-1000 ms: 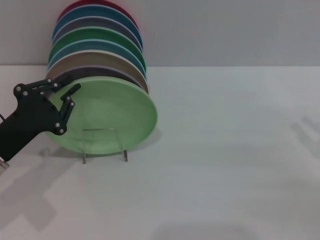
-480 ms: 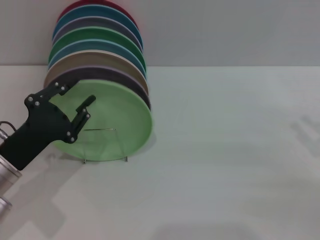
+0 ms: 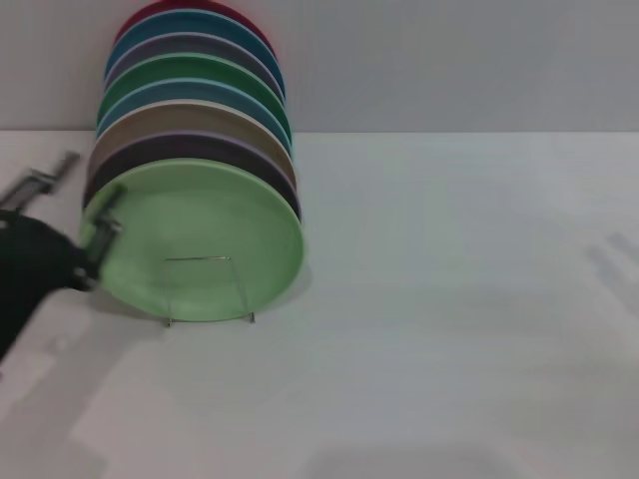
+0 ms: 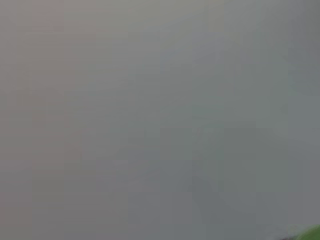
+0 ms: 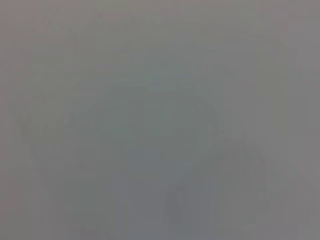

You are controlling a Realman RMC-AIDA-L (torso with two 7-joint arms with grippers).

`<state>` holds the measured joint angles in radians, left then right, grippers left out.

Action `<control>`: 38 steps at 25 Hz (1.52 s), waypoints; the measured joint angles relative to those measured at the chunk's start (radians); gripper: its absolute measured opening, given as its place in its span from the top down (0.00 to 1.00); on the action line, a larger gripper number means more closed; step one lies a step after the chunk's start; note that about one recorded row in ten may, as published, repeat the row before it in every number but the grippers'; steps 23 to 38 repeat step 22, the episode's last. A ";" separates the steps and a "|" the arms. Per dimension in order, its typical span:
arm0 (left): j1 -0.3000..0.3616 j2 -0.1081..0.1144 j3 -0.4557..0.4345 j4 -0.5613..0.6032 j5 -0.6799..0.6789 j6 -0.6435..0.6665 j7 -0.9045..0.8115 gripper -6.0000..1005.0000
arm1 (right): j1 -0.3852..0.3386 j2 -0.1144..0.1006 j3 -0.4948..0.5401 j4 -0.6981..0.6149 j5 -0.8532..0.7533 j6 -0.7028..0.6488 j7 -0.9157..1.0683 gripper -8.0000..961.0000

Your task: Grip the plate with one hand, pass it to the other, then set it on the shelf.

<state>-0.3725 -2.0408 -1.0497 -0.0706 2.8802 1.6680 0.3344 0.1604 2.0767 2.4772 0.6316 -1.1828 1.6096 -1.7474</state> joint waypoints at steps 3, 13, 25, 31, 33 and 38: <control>0.083 -0.022 -0.174 -0.076 -0.001 0.016 -0.056 0.52 | -0.004 0.003 0.001 -0.009 0.000 0.000 -0.058 0.28; 0.150 -0.026 -0.441 -0.060 -0.005 -0.098 -0.399 0.45 | 0.036 0.015 0.002 -0.407 0.254 -0.005 -0.900 0.28; 0.156 -0.035 -0.455 -0.059 -0.008 -0.163 -0.396 0.23 | 0.067 0.016 0.006 -0.485 0.351 -0.026 -0.963 0.27; 0.156 -0.035 -0.455 -0.059 -0.008 -0.163 -0.396 0.23 | 0.067 0.016 0.006 -0.485 0.351 -0.026 -0.963 0.27; 0.156 -0.035 -0.455 -0.059 -0.008 -0.163 -0.396 0.23 | 0.067 0.016 0.006 -0.485 0.351 -0.026 -0.963 0.27; 0.156 -0.035 -0.455 -0.059 -0.008 -0.163 -0.396 0.23 | 0.067 0.016 0.006 -0.485 0.351 -0.026 -0.963 0.27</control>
